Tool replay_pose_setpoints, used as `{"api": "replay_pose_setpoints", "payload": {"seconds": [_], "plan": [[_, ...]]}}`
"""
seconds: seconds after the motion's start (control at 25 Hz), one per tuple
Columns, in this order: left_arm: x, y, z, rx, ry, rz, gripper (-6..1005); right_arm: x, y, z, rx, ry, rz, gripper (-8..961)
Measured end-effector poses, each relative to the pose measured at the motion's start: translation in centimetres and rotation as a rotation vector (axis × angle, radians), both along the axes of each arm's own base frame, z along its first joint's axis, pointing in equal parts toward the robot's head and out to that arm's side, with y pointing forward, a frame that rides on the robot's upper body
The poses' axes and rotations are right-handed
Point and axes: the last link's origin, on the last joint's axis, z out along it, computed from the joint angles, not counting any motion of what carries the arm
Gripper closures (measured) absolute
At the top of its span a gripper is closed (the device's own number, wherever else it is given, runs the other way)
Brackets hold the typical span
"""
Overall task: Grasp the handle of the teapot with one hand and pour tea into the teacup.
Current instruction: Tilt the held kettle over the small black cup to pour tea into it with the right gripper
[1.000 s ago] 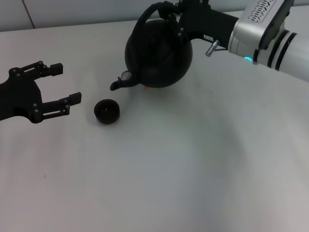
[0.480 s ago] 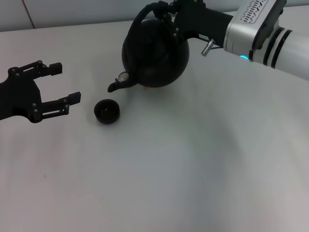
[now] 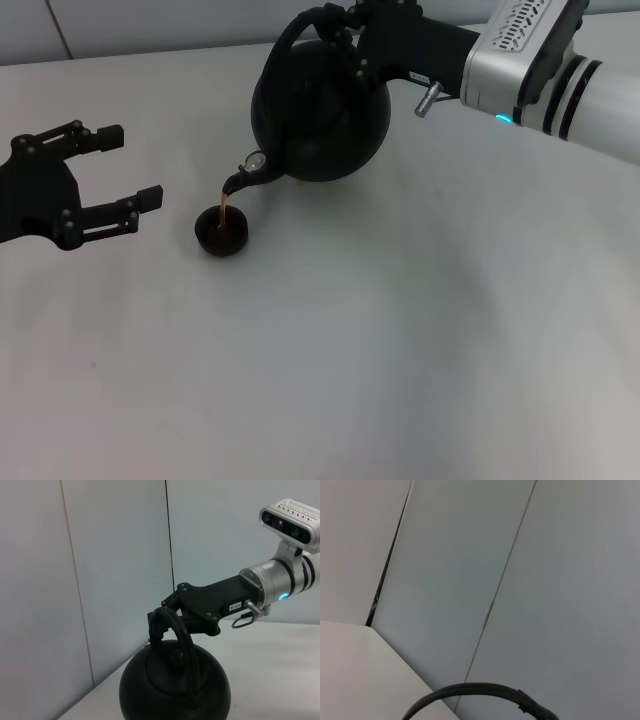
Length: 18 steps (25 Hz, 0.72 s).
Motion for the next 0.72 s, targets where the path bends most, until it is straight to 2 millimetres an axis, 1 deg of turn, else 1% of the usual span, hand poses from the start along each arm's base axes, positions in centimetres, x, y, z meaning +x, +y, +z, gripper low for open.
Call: {"api": "replay_pose_setpoints", "payload": {"seconds": [0.32, 0.72], "plan": [[-0.06, 0.03, 0.16, 0.002, 0.003, 0.0, 197, -0.26, 0.08, -0.45, -0.01, -0.024, 0.005, 856], [-0.07, 0.06, 0.15, 0.004, 0.004, 0.001, 197, -0.33, 0.12, -0.47, -0.01, -0.024, 0.006, 856]]}}
